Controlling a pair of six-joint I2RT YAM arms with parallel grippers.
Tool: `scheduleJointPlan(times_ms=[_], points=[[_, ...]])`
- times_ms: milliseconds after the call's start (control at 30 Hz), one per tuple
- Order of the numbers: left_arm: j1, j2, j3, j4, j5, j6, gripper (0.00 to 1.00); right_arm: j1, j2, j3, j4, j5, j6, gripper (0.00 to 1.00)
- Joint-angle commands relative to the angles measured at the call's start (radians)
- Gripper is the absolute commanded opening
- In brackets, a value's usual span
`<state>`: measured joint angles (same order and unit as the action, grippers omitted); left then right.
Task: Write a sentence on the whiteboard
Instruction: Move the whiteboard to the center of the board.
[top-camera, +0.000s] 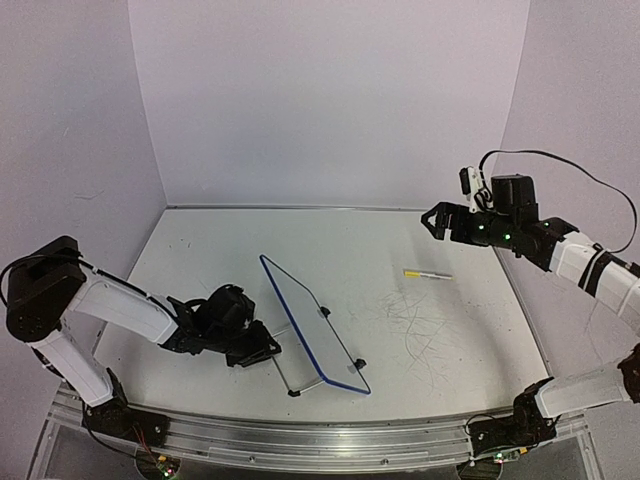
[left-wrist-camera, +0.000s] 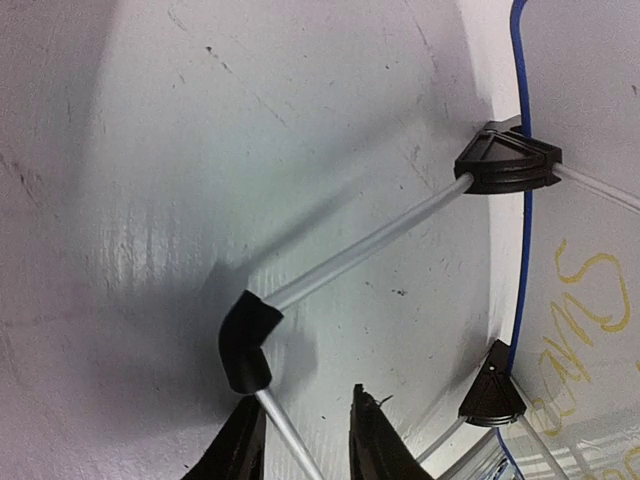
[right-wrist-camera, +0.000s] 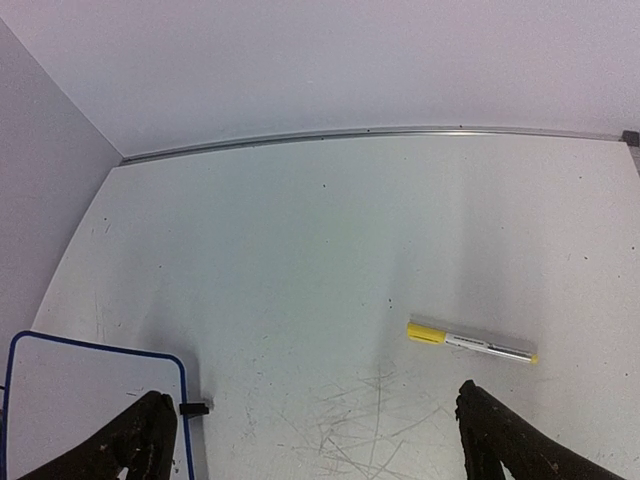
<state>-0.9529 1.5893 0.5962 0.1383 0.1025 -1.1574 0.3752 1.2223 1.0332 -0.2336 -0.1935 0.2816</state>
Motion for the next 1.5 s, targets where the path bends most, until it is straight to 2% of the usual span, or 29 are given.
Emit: scheduleJointPlan(times_ms=[0,333,633,900,967,1067,1200,1333,1467], points=[[0.07,0.043,0.047,0.016,-0.014,0.093,0.24,-0.002,-0.002,0.003,0.036,-0.009,0.01,0.98],[0.202,0.209,0.202,-0.014,0.017,0.349,0.04,-0.001,0.032,0.011,0.036,-0.022,0.018,0.98],[0.323,0.423,0.455,-0.023,0.028,0.505,0.02,0.002,0.099,0.008,0.059,-0.07,0.031,0.98],[0.404,0.637,0.733,-0.042,0.227,0.625,0.01,0.084,0.204,-0.007,0.101,-0.136,0.008,0.98],[0.415,0.66,0.772,-0.069,0.232,0.643,0.01,0.121,0.256,0.006,0.1,-0.154,-0.028,0.97],[0.42,0.627,0.786,-0.12,0.15,0.685,0.06,0.186,0.353,0.041,0.075,-0.154,-0.101,0.93],[0.437,0.512,0.775,-0.207,0.073,0.712,0.2,0.269,0.483,0.056,0.088,-0.187,-0.182,0.84],[0.452,0.383,0.758,-0.297,-0.001,0.727,0.31,0.347,0.582,0.061,0.154,-0.199,-0.251,0.74],[0.465,0.258,0.702,-0.35,-0.054,0.736,0.46,0.363,0.602,0.003,0.316,-0.266,-0.258,0.68]])
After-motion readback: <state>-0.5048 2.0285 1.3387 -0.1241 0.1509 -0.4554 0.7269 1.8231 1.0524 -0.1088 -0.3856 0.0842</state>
